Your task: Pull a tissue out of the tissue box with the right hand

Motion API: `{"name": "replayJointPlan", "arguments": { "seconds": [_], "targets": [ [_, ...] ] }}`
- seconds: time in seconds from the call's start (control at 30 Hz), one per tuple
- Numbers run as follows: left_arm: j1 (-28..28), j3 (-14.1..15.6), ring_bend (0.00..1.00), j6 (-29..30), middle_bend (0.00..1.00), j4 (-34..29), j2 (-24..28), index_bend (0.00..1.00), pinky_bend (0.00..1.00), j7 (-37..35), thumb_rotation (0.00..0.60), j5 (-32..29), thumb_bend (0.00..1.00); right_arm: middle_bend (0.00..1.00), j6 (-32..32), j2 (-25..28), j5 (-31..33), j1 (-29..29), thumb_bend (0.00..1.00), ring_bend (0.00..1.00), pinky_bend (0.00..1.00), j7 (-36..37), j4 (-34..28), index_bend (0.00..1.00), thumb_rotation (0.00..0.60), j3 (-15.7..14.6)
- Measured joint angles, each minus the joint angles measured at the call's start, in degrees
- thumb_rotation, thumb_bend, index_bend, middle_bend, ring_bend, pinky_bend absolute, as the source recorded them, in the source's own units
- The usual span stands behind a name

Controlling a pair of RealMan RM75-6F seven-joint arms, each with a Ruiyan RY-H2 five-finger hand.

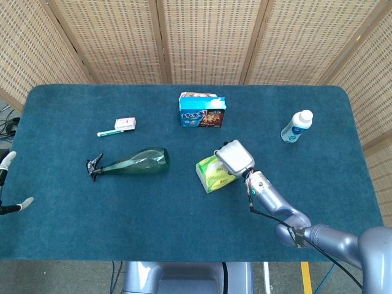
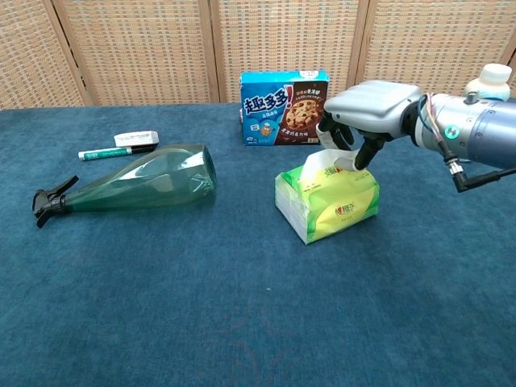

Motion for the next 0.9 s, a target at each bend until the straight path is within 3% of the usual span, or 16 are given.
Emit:
{"name": "replayJointPlan", "arguments": {
  "seconds": [0.3, 0.53, 0.77, 0.9],
  "targets": [
    [-0.1, 0.1, 0.0, 0.1, 0.0, -0.3, 0.0, 0.0, 0.0, 0.2, 0.6, 0.1, 0.01, 0.63, 5.1, 1.2, -4.5, -0.9, 0.62, 0.52, 0.6, 6.9, -0.5, 0.67, 0.6, -0.6],
    [0.2, 0.4, 0.0, 0.7, 0.0, -0.6, 0.3, 0.0, 0.0, -0.7, 0.6, 0.9, 0.01, 0.63, 10.7, 7.1, -6.9, -2.1, 0.62, 0.52, 0.6, 9.4, -8.3, 0.67, 0.6, 1.5],
    [0.7, 0.7, 0.0, 1.6, 0.0, -0.5, 0.8, 0.0, 0.0, -2.2, 0.6, 2.1, 0.01, 0.63, 16.0, 16.4, -5.7, -3.3, 0.62, 0.52, 0.6, 10.5, -19.4, 0.67, 0.6, 8.0],
    [0.7, 0.7, 0.0, 1.7, 0.0, -0.4, 1.0, 0.0, 0.0, -3.0, 0.6, 2.3, 0.01, 0.63, 17.0, 17.7, -1.5, -3.3, 0.62, 0.52, 0.6, 13.1, -20.9, 0.67, 0.6, 12.5]
  ]
}}
